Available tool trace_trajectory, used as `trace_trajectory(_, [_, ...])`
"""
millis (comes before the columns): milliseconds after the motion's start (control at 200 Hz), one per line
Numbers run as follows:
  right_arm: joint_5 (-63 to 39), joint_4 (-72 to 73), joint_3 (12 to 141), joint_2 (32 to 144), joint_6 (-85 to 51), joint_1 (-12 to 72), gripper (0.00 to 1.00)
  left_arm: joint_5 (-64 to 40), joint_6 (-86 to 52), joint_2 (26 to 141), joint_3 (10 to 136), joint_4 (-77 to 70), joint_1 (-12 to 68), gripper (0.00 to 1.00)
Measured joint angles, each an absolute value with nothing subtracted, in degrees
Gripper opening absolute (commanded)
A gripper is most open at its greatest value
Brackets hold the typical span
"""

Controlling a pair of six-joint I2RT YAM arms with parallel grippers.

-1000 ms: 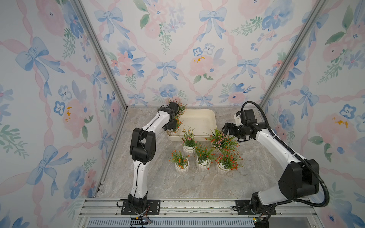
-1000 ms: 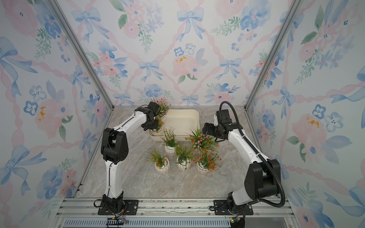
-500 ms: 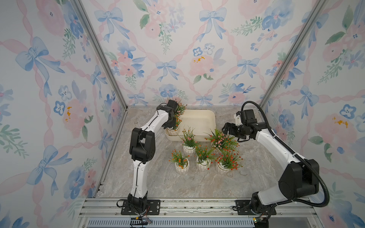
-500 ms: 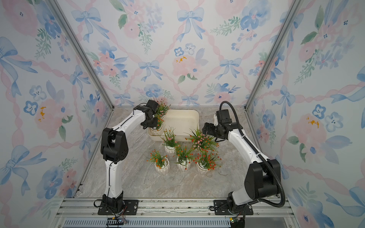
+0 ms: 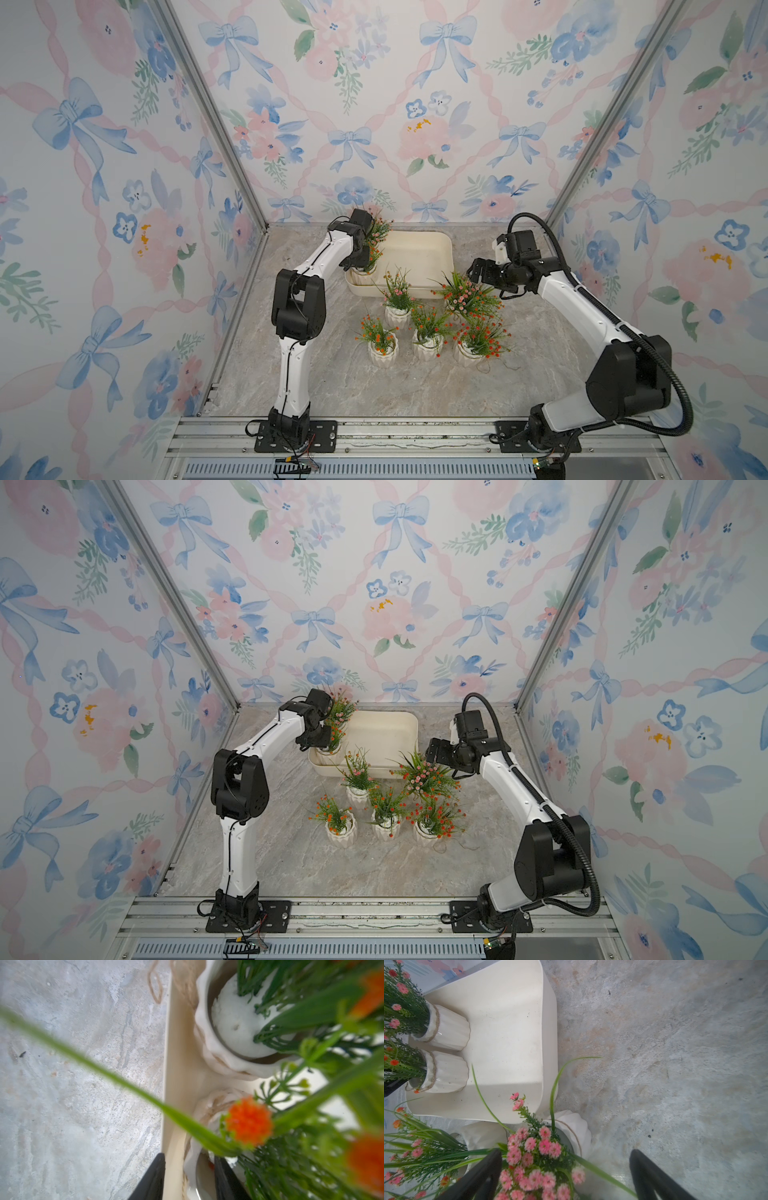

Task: Put the potted gypsophila into the storage box
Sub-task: Place the baby's breath potted plant at the storage box.

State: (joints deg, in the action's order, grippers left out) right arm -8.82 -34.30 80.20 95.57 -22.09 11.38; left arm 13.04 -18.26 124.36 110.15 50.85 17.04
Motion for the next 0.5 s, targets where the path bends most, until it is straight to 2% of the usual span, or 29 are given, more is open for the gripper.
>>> trace_trajectory(220, [-8.8,-34.3,80.2,95.6,-22.1,11.4,0.97,13.1,-18.5,123.2,110.0,51.0,15.0,0.68])
trace_trajectory(415, [-8.8,-34.3,80.2,95.6,-22.1,11.4,0.97,12.6,-19.2,119.3,110.0,51.0,14.3,0.79])
trace_trajectory(500, [-8.8,-34.4,80.2,95.6,-22.0,11.4,0.97,11.5,-19.7,116.8,109.9,50.9,14.1,0.87])
